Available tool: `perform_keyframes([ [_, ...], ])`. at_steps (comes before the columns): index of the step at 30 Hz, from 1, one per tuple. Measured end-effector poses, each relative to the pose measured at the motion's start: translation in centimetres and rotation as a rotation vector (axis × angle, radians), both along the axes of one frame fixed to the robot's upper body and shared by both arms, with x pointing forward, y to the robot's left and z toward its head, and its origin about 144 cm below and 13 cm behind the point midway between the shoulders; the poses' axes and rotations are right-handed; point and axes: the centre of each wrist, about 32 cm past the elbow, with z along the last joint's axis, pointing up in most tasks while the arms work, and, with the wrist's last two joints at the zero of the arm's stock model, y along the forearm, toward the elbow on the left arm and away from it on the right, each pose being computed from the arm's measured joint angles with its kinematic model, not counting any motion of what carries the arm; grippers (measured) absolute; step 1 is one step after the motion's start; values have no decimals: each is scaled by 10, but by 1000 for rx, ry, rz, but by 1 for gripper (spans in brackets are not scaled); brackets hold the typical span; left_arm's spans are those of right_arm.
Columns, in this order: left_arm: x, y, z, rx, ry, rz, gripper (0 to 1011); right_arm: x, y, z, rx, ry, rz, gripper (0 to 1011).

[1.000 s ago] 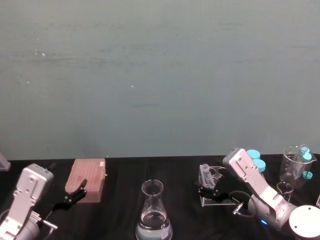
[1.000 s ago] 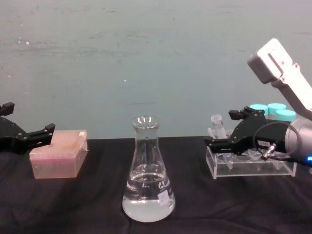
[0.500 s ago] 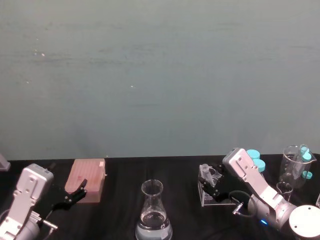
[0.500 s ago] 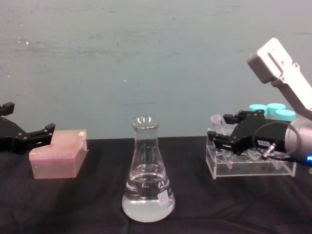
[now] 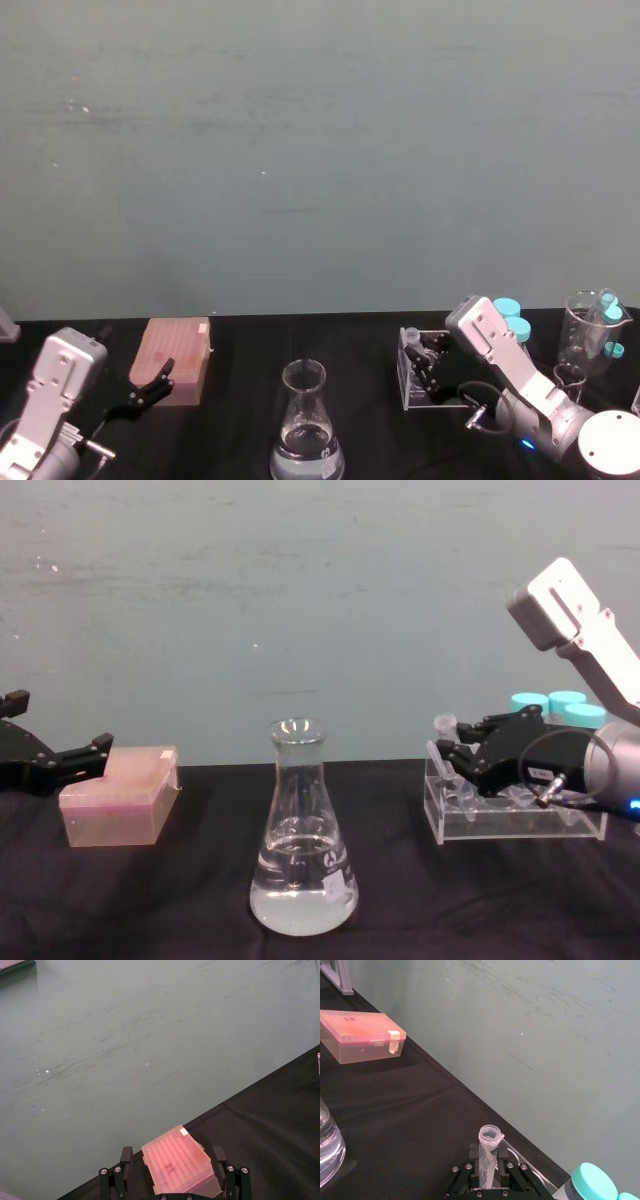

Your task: Pour the liquid from the test tube into the beaker using one hand.

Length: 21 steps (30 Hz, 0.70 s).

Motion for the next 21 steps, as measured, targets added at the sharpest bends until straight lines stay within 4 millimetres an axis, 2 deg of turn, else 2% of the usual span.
perform_keyframes([
  [21, 0, 0, 0, 0, 0, 0, 1000, 0, 0, 0, 0, 0, 0, 210],
])
